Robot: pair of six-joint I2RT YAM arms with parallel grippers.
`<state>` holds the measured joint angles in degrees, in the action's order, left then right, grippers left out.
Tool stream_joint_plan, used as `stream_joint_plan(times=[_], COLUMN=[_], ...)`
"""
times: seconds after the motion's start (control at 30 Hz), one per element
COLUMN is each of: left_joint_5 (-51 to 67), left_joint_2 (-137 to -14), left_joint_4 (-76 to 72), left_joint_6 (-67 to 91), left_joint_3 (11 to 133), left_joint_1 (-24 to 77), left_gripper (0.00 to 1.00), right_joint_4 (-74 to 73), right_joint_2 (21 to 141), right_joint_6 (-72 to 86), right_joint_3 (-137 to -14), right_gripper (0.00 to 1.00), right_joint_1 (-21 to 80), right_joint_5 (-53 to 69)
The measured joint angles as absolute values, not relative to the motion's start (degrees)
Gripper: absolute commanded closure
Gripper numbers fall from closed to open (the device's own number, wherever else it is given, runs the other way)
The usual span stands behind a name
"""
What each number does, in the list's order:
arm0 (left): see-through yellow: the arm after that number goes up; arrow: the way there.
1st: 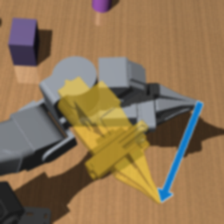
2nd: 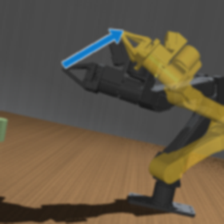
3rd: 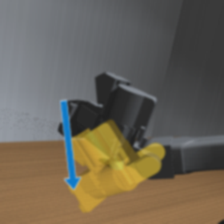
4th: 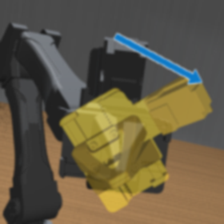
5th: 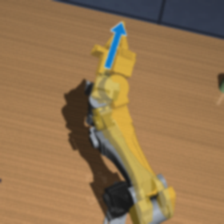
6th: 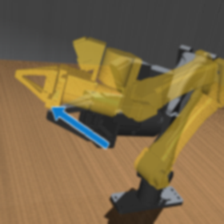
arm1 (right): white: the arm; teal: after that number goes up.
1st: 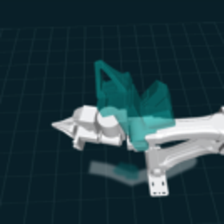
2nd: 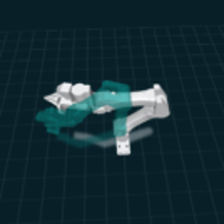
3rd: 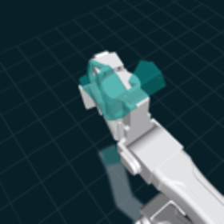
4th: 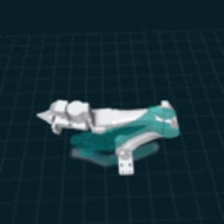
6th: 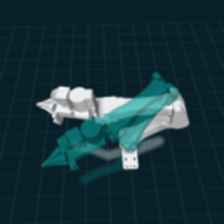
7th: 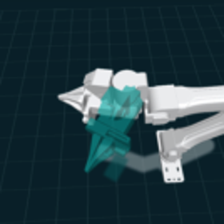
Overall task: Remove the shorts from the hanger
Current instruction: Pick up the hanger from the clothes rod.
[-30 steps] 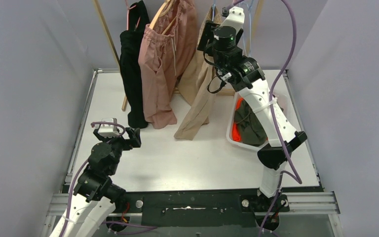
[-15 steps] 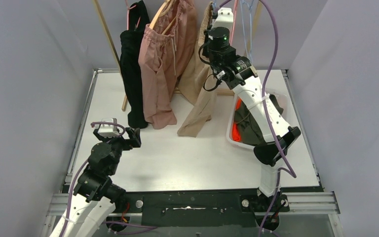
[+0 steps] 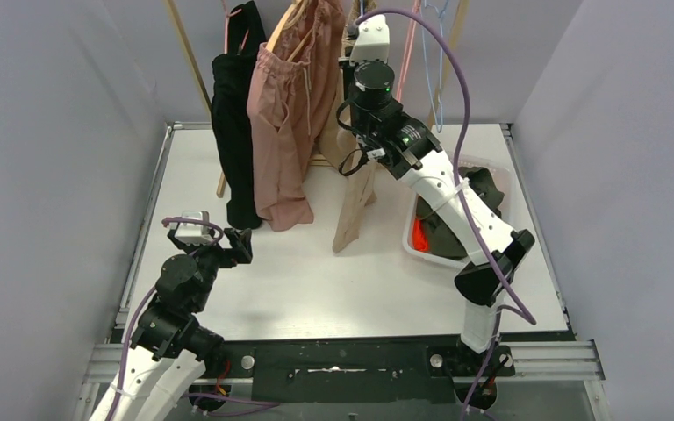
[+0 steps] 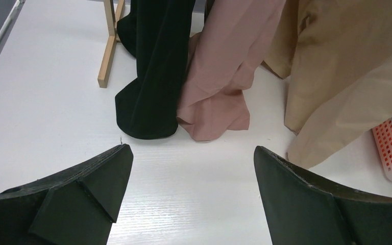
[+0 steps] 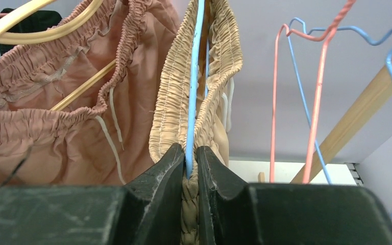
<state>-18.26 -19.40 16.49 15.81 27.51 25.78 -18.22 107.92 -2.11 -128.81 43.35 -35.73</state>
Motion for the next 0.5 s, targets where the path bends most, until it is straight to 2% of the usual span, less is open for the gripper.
stream_joint_plan(times=[0.33,0.5], left_joint_5=[-18.83,-19.05], left_joint_2=[-19.25,-19.16], left_joint_4=[16.49,16.51], left_joint_6=[15.79,15.77], left_joint_3=[27.51,27.51], left_joint_1=[25.78,25.78], left_gripper=[0.1,0.1], right_joint_4=[-18.59,-20.84], right_joint_2=[101.54,94.94], right_joint_6=[0.36,6.79], right_joint_3=[-125.4,-117.3], right_gripper=[1.0,1.0], right_joint_1=[43.99,44.29], right_joint_5=[-35.86,-32.93])
